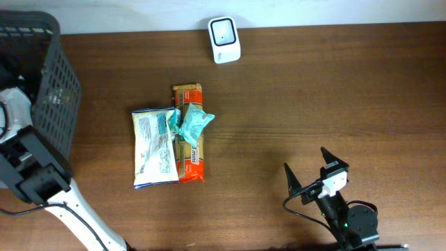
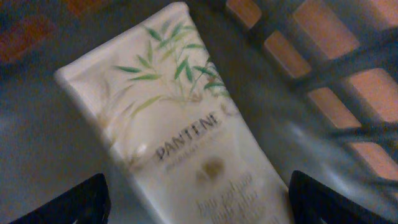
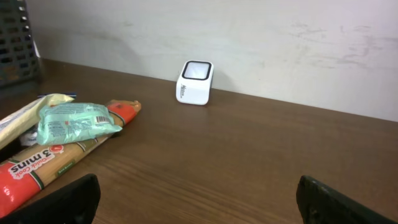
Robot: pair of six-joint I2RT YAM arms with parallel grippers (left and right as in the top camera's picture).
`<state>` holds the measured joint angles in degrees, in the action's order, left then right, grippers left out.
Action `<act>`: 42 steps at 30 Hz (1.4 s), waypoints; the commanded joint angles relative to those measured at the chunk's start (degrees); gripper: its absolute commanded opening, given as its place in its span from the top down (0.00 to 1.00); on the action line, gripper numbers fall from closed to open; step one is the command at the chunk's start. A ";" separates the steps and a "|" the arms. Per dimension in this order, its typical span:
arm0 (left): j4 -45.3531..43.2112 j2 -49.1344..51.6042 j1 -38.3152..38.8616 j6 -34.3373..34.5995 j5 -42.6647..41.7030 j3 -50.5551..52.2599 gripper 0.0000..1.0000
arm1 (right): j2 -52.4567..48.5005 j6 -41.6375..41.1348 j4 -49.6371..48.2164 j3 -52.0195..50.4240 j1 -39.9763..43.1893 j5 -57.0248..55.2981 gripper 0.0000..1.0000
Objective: Scan the item barcode
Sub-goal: 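Reach into the basket and grasp the white Pantene tube, then place the Pantene tube right of the pasta package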
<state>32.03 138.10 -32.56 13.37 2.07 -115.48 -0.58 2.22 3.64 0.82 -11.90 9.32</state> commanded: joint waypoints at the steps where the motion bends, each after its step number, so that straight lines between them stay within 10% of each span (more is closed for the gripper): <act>1: 1.81 1.86 0.07 0.11 0.31 1.03 0.16 | 0.39 0.37 0.02 -0.50 -0.46 0.13 0.01; 7: 5.05 0.98 0.07 0.09 0.31 -0.83 1.00 | 0.39 0.37 0.04 -0.50 -0.46 0.13 0.01; 18: 32.28 -34.82 1.20 -1.51 -5.31 -20.28 1.00 | 0.37 0.37 0.04 -0.50 -0.46 0.13 0.01; 26: 47.78 -40.57 29.77 -4.07 -10.10 -15.23 1.00 | 0.37 0.35 0.04 -0.50 -0.46 0.13 0.01; 42: 3.10 -39.89 59.30 4.96 -9.42 41.42 1.00 | 0.37 0.35 0.02 -0.50 -0.46 0.13 0.01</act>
<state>36.34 99.02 25.61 16.60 -7.11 -75.96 -0.58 2.20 3.62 0.82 -11.90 9.32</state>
